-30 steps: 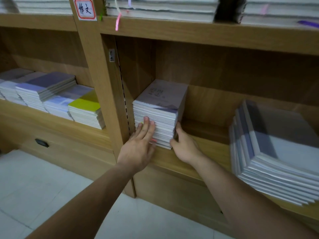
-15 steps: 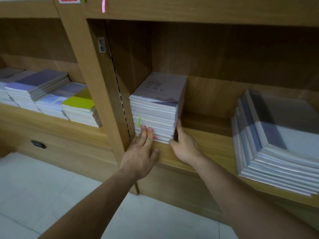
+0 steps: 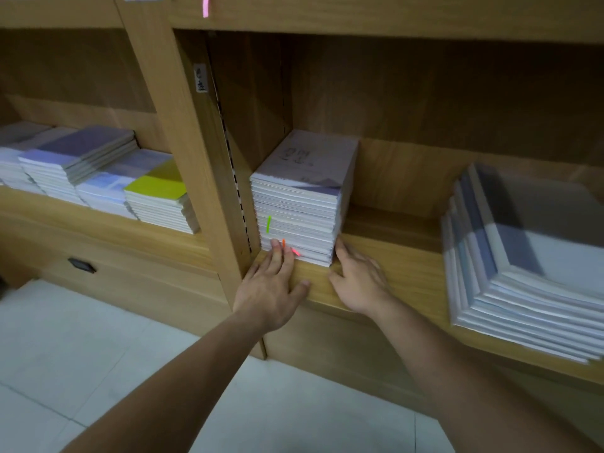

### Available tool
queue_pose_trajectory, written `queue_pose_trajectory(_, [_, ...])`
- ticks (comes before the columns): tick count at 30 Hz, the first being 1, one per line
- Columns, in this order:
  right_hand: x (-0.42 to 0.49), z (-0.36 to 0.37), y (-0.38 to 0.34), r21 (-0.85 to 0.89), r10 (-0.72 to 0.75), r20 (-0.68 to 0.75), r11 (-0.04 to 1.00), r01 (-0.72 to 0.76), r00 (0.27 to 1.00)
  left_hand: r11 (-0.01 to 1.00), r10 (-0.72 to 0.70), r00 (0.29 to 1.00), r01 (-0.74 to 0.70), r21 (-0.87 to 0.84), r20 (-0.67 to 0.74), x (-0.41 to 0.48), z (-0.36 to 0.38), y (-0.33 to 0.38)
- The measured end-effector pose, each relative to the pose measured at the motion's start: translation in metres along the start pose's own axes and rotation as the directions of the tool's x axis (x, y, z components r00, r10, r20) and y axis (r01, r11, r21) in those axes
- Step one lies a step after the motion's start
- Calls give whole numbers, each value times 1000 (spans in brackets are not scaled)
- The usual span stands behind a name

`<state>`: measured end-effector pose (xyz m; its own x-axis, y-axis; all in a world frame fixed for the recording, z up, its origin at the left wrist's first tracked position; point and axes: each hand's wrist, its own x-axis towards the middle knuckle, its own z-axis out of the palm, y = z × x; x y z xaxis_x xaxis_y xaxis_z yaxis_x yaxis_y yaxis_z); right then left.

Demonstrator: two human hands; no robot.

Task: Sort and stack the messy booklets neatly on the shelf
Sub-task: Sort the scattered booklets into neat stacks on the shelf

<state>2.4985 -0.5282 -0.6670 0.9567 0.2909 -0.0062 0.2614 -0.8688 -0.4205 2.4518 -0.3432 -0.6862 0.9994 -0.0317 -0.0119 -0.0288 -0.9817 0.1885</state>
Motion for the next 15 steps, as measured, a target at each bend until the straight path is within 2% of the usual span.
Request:
queue_pose_trajectory(5, [-17, -5, -4, 3, 25, -20, 1000, -25, 999, 997, 13, 1000, -11, -75, 19, -10, -7, -8])
queue_pose_trajectory(15, [-19, -2, 3, -101, -52, 33, 993, 55, 998, 1000, -18, 999, 19, -21, 36, -2, -11, -1])
